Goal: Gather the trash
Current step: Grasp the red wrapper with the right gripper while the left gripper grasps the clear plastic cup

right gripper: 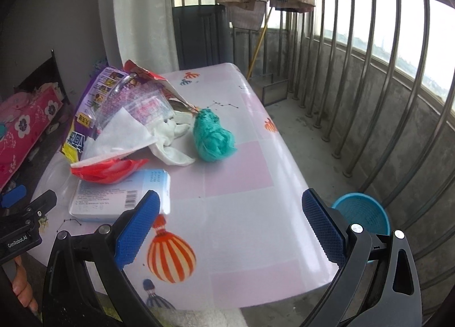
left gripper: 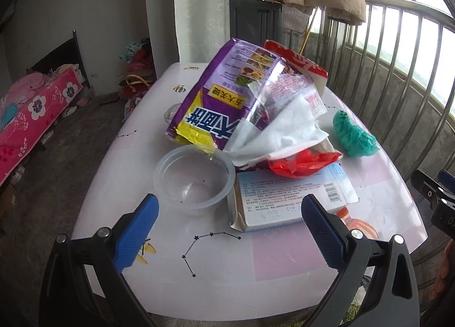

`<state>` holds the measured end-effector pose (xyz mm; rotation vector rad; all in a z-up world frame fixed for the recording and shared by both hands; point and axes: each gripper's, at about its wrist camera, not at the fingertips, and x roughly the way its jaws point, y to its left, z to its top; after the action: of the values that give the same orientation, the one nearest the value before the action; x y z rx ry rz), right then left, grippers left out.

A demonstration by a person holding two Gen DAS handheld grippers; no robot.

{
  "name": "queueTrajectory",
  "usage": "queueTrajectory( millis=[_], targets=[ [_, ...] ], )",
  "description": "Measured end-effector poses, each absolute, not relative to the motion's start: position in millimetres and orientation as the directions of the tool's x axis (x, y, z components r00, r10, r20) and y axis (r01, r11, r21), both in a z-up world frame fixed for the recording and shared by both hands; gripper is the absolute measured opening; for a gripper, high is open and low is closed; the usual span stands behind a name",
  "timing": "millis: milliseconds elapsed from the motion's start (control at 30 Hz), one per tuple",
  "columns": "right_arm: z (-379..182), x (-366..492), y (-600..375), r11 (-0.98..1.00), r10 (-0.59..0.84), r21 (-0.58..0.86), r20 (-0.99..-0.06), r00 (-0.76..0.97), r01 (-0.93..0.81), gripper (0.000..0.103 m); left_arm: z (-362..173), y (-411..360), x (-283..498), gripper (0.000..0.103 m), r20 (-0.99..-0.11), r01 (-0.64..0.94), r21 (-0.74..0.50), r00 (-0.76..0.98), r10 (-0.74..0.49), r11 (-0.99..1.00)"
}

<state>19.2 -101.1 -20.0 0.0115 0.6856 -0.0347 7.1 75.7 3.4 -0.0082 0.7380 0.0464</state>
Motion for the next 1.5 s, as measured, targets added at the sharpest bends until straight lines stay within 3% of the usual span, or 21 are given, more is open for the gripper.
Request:
queueTrajectory(
  millis=[200, 400, 700, 1100, 1233, 1500],
  targets=[
    [-14.5, 39.3, -69.7, 0.998, 0.055, 0.009, -0.619, 0.783, -0.063, 0.095, 4.7, 109.9, 6.1, 0.099, -0.588, -0.017, -0.11, 0.807, -0.051, 0.994],
    [-21.3, 59.4, -45.0, 0.985, 0.161, 0.061, -0.645, 0.747, -0.161, 0.095, -3.7, 124.0, 15.1, 0.099, -0.593, -0.008, -0.122, 0.803, -0.066, 0.992],
    [-39.5, 76.6, -31.1, 0.94, 0.342, 0.259, -0.725, 0.597, -0.224, 0.071, -28.6, 123.8, 19.6, 0.099, -0.635, 0.042, -0.102, 0.767, -0.098, 0.994],
    [-61.0, 101.6, -47.7, 0.883, 0.438, 0.463, -0.747, 0.501, -0.081, 0.05, -53.2, 126.7, 45.1, 0.099, -0.638, 0.046, -0.048, 0.767, -0.066, 0.998],
    [-66.9, 106.7, -57.5, 0.854, 0.465, 0.52, -0.737, 0.49, -0.028, 0.038, -57.8, 124.0, 50.8, 0.098, -0.634, 0.047, -0.031, 0.772, -0.056, 0.998],
    [-69.8, 107.0, -80.5, 0.806, 0.501, 0.591, -0.71, 0.494, 0.032, 0.007, -59.8, 126.3, 53.6, 0.076, -0.651, 0.032, -0.05, 0.757, -0.057, 0.998]
  ],
)
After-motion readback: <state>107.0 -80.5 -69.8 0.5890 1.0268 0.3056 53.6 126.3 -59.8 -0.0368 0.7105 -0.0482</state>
